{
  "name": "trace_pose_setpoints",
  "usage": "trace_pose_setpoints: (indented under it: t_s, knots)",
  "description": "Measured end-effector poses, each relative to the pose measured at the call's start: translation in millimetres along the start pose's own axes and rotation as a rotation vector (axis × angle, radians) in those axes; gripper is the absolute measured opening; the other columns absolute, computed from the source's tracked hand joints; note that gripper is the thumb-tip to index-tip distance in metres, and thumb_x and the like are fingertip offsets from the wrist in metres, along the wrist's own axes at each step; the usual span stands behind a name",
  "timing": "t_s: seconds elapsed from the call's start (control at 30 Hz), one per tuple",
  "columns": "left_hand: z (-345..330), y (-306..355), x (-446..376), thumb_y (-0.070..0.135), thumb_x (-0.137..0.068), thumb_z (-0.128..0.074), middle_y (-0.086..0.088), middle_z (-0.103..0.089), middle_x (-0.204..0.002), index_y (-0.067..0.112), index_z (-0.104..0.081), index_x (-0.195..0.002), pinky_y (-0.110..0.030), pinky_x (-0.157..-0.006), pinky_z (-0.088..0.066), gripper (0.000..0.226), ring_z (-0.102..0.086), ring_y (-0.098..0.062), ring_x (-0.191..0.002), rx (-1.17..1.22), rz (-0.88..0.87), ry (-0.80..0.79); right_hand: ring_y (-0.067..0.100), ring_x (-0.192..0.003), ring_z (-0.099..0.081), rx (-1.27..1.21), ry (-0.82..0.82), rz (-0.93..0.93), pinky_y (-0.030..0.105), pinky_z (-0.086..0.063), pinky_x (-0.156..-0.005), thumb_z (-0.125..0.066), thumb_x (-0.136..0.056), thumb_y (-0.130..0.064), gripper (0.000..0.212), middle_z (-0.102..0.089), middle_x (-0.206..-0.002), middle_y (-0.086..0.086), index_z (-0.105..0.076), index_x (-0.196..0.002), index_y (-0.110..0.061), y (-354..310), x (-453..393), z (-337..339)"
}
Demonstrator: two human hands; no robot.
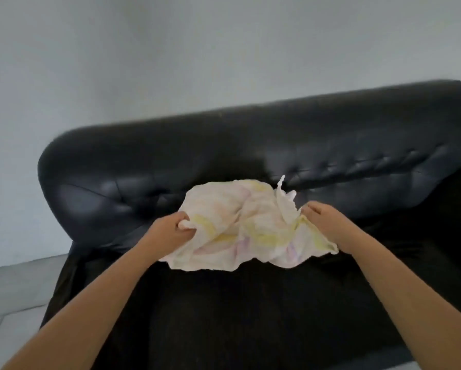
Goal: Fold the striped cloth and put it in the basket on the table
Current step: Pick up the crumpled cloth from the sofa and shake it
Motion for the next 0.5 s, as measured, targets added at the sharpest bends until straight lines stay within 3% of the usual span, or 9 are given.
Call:
trace_pose_setpoints:
  t_s: [0.13, 0.2, 0.27, 0.33, 0.4, 0.5]
  knots:
    - [-93.9, -94.6, 31.6, 0.023, -0.085, -0.053, 0.002, -0.043, -0.063, 0.018, -0.038, -0.076, -0.024, -0.051, -0.030, 0.018, -0.045, -0.020, -0.075, -0.209, 0.187, -0.199, 0.021, -0.086, -0.049, 0.294, -0.250, -0.242, 0.029, -0.035, -0.069, -0.037, -0.096, -0.017, 0.027, -0.057, -0.087, 0.008, -0.059, -0.088, -0.003, 108.0, 10.3, -80.7]
    - [-129.7, -133.7, 45.3, 0.026, -0.088, -0.049, 0.005, -0.039, -0.063, 0.017, -0.035, -0.079, -0.026, -0.055, -0.033, 0.018, -0.048, -0.022, -0.075, -0.282, 0.253, -0.301, 0.020, -0.084, -0.048, 0.433, -0.321, -0.331, 0.027, -0.032, -0.070, -0.036, -0.096, -0.018, 0.031, -0.048, -0.069, -0.001, -0.049, -0.069, -0.010, 160.2, 21.0, -114.9]
    - [-161.9, -167.1, 57.8, 0.030, -0.090, -0.044, -0.003, -0.050, -0.082, 0.015, -0.040, -0.092, -0.032, -0.067, -0.040, 0.016, -0.055, -0.026, -0.088, -0.406, 0.277, -0.411, 0.021, -0.085, -0.050, 0.529, -0.375, -0.391, 0.025, -0.030, -0.068, -0.035, -0.096, -0.019, 0.036, -0.045, -0.065, -0.004, -0.036, -0.059, -0.017, 205.9, 32.4, -143.4]
    - [-191.6, -196.0, 72.4, 0.033, -0.092, -0.041, -0.009, -0.053, -0.107, 0.014, -0.043, -0.109, -0.034, -0.079, -0.046, 0.026, -0.055, -0.026, -0.102, -0.516, 0.290, -0.527, 0.025, -0.096, -0.057, 0.583, -0.405, -0.419, 0.025, -0.032, -0.069, -0.034, -0.096, -0.019, 0.028, -0.062, -0.087, 0.006, -0.038, -0.069, -0.016, 246.6, 42.7, -167.0]
    - [-219.1, -222.9, 89.1, 0.033, -0.093, -0.037, -0.008, -0.050, -0.106, 0.016, -0.042, -0.110, -0.032, -0.086, -0.045, 0.024, -0.054, -0.025, -0.106, -0.535, 0.318, -0.617, 0.025, -0.105, -0.058, 0.675, -0.444, -0.444, 0.026, -0.037, -0.073, -0.030, -0.098, -0.019, 0.024, -0.064, -0.112, 0.009, -0.037, -0.075, -0.020, 282.0, 56.5, -187.3]
    - [-245.9, -253.9, 100.2, 0.024, -0.095, -0.037, -0.007, -0.049, -0.109, 0.017, -0.045, -0.119, -0.031, -0.088, -0.045, 0.027, -0.055, -0.023, -0.099, -0.403, 0.482, -0.562, 0.019, -0.093, -0.055, 0.698, -0.467, -0.483, 0.026, -0.043, -0.081, -0.026, -0.099, -0.018, 0.020, -0.062, -0.118, 0.007, -0.036, -0.082, -0.022, 328.6, 70.4, -206.3]
Point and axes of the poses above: each hand's wrist, its own x-axis away from the middle knuckle, its own z-axis out of the back of the hand, y = z × x, the point moved 3 cm from there along -x, towards the middle knuckle
